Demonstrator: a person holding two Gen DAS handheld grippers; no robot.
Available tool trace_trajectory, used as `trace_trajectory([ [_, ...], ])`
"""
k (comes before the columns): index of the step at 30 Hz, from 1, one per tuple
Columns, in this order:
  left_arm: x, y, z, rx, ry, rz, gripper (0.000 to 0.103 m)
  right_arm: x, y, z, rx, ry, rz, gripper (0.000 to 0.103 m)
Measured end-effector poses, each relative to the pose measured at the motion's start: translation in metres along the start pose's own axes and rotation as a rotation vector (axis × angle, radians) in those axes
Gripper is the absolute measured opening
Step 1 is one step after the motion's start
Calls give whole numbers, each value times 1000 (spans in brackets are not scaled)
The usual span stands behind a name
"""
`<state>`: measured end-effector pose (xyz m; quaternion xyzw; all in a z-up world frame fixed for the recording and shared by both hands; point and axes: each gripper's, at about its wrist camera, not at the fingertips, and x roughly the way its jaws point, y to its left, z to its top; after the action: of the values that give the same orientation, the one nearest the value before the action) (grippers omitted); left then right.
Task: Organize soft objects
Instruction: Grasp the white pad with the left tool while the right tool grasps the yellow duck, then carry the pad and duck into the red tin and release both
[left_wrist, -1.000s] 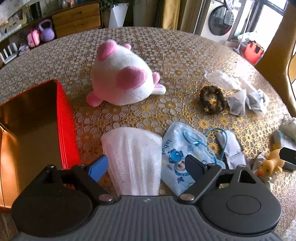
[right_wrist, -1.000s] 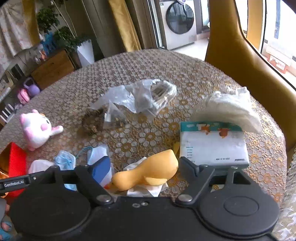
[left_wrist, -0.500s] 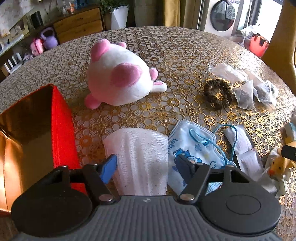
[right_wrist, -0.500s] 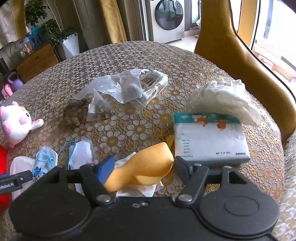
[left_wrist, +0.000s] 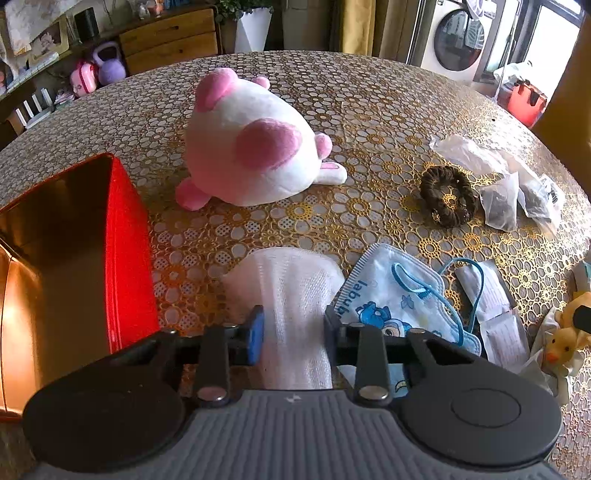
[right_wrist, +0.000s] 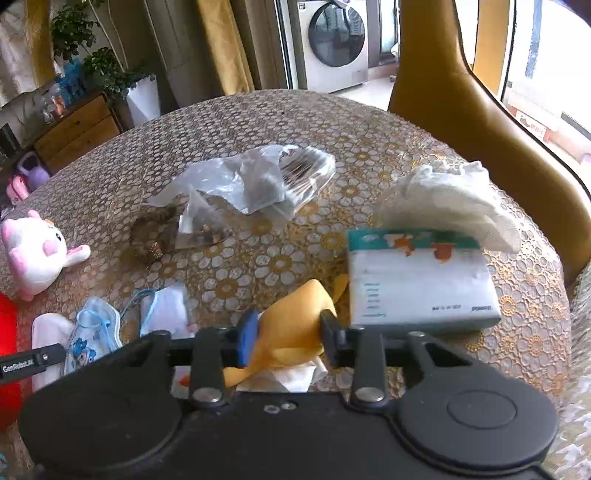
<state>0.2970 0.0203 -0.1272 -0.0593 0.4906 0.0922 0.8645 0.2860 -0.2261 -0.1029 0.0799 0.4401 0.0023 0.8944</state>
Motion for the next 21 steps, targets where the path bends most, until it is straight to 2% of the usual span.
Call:
trace_trajectory([
  [6,-9,7,0,-19,-14,-12,18,-5,-1,-2,-31,-19,10,23],
  [16,-42,16,-1,-28,-25,-79,17,-43,-9,0,-42,-70,68,21],
  [21,-68,22,-1,-8,-51,-112,17,-71,-4,3,-66,-93,125,21],
])
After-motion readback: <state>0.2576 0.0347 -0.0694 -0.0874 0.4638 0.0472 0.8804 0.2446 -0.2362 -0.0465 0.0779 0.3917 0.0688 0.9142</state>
